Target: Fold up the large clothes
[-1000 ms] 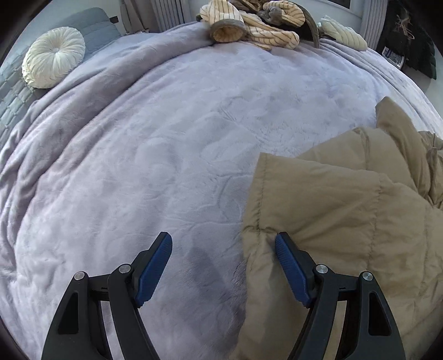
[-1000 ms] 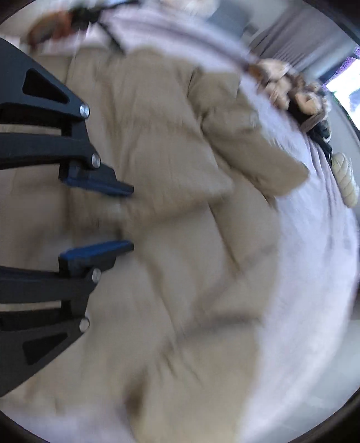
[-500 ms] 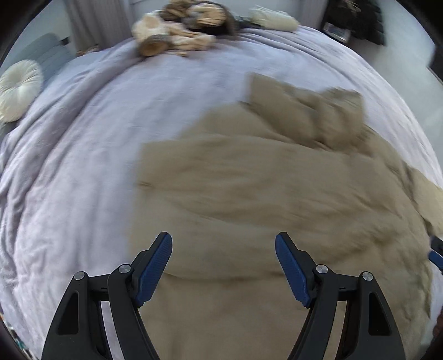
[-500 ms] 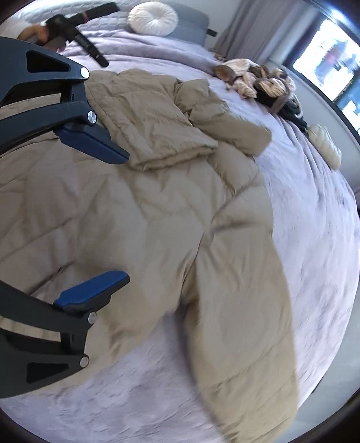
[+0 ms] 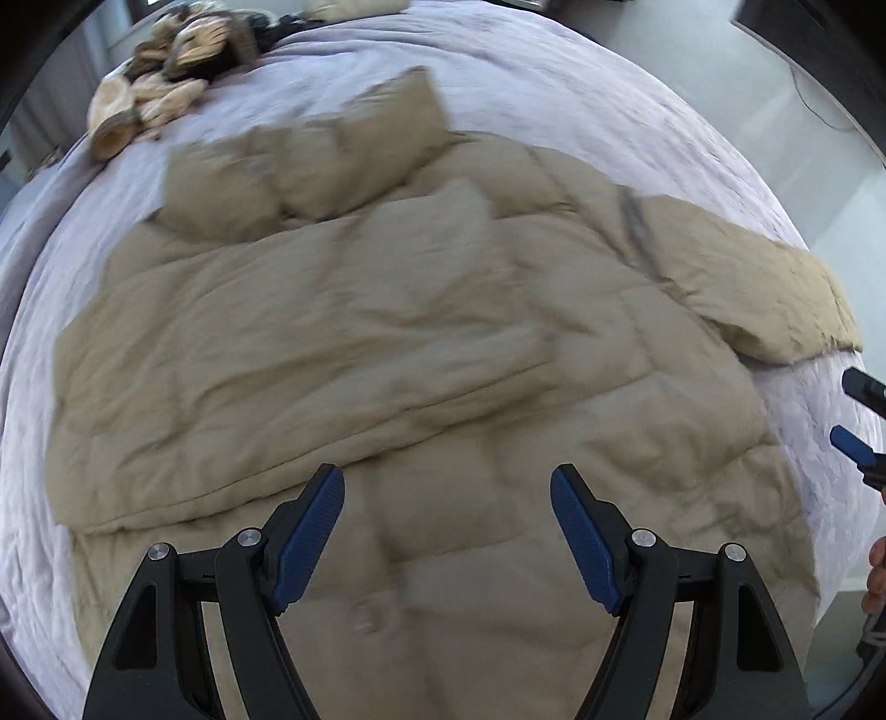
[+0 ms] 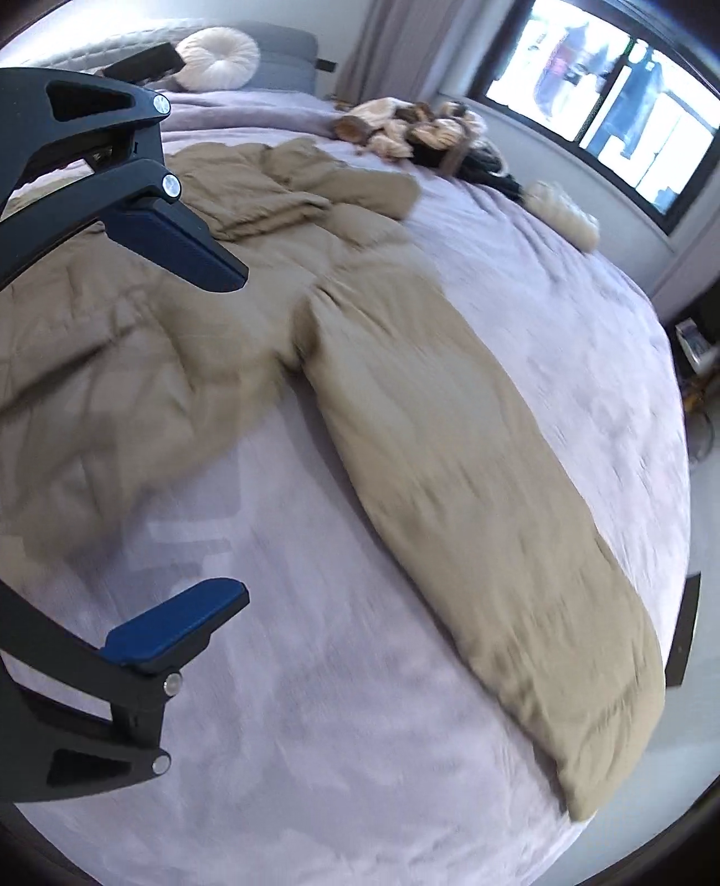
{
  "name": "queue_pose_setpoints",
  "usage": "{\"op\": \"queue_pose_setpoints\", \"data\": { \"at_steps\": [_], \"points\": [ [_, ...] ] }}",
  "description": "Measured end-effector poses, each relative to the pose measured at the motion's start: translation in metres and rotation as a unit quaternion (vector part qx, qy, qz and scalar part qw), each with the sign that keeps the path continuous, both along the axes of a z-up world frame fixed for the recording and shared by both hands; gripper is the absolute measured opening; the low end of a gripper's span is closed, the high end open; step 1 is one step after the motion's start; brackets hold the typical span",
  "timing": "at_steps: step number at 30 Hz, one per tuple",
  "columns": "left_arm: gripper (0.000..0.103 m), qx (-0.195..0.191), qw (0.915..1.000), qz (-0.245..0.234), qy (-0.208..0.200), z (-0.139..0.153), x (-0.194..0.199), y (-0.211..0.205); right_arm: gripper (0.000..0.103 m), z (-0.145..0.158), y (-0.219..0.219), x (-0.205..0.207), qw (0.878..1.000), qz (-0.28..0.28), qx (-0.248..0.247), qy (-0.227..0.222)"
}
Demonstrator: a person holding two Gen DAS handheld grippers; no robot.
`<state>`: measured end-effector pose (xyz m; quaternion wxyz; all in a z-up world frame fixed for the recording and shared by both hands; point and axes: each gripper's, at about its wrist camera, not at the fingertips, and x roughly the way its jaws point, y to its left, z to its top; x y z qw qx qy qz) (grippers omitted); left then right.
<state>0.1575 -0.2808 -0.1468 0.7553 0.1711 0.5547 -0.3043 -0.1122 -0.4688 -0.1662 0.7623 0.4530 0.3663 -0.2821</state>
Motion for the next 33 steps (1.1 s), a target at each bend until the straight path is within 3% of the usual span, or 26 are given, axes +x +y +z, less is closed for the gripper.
{"op": "queue_pose_setpoints", "data": {
  "at_steps": [6,10,13,22,27,28,30,31,32,33],
  "points": [
    [0.078,-0.010,0.9999,-0.008,0.002,0.006,-0.008,-0.045,0.103,-0.008,-0.054,-0.042,0.996,-0.082,0.017,-0.016],
    [0.078,-0.012,0.9999,-0.010,0.007,0.005,-0.008,-0.063,0.103,-0.028,-0.099,-0.069,0.981,-0.150,0.091,-0.080],
    [0.078,-0.010,0.9999,-0.012,0.006,0.005,-0.009,-0.070,0.103,-0.036,-0.123,-0.080,0.970,-0.177,0.112,-0.127],
    [0.078,-0.003,1.0000,-0.005,0.004,0.004,-0.009,-0.076,0.103,-0.048,-0.181,-0.050,0.948,-0.194,0.135,-0.216],
    [0.078,-0.009,0.9999,0.003,0.006,0.005,-0.008,-0.074,0.102,-0.048,-0.196,-0.031,0.938,-0.207,0.146,-0.238],
    [0.078,-0.012,0.9999,0.006,0.005,0.007,-0.007,-0.072,0.096,-0.048,-0.197,-0.026,0.935,-0.212,0.151,-0.240],
    [0.078,-0.016,0.9998,0.011,0.005,0.009,-0.005,-0.067,0.062,-0.051,-0.200,-0.026,0.932,-0.215,0.169,-0.237],
    [0.078,-0.018,0.9997,0.015,0.003,0.010,-0.002,-0.064,0.030,-0.055,-0.201,-0.021,0.929,-0.218,0.187,-0.234],
    [0.078,-0.019,0.9997,0.016,0.000,0.011,-0.001,-0.062,0.012,-0.059,-0.203,-0.022,0.925,-0.218,0.200,-0.239],
    [0.078,-0.018,0.9997,0.016,-0.006,0.011,0.001,-0.059,0.012,-0.062,-0.203,-0.020,0.918,-0.220,0.211,-0.252]
  ]
}}
